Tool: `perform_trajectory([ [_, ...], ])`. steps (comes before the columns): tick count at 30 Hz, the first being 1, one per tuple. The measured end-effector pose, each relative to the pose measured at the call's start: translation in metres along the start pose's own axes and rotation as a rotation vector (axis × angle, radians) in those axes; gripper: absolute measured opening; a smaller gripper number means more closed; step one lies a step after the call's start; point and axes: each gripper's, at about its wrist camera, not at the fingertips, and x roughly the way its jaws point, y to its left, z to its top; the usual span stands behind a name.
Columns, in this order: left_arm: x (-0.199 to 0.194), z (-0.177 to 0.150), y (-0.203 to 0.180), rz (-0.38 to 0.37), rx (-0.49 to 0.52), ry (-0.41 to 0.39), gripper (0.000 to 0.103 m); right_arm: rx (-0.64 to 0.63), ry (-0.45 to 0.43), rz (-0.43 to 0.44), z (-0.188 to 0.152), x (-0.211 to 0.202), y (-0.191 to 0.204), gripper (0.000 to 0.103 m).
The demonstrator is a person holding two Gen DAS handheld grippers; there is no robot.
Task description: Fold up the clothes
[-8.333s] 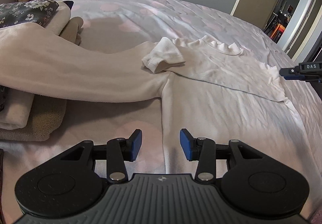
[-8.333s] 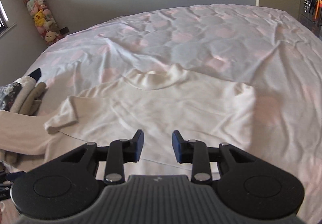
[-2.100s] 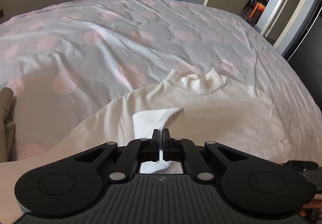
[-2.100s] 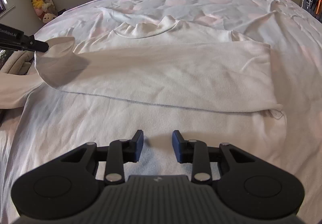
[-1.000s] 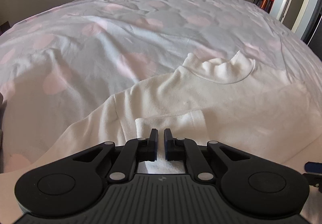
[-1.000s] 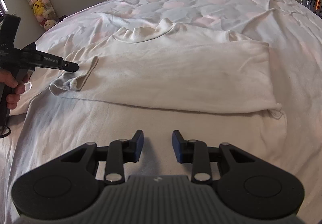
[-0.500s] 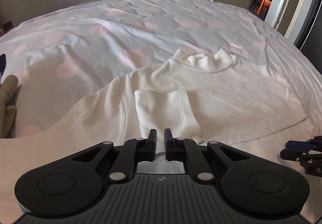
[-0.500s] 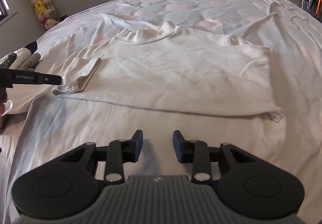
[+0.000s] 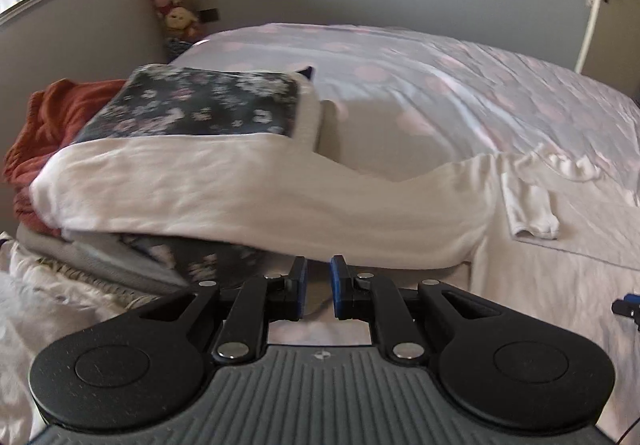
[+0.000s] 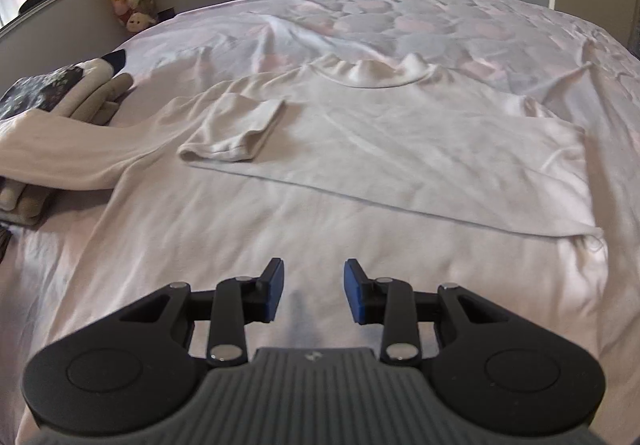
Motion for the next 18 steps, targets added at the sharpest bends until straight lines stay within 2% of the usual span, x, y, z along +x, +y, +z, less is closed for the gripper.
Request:
perform_trajectory([
  [5, -0.022, -0.02, 0.054, 0.079, -0.067, -0.013, 0.01, -0.128, 0.029, 0.09, 0.009, -0.012, 0.09, 0.036],
  [8, -0.026, -0.038, 0.076, 0.112, -0.07, 0.018, 0.01, -0.248, 0.02, 0.14, 0.02, -0.021, 0.156, 0.036],
  [13, -0.024, -0.07, 0.104, 0.147, -0.048, 0.115, 0.01, -0.468, -0.002, 0.206, 0.037, -0.032, 0.266, 0.036],
  [18, -0.025, -0.084, 0.135, 0.155, -0.059, 0.147, 0.01, -0.662, -0.007, 0.249, 0.046, -0.03, 0.36, 0.036],
])
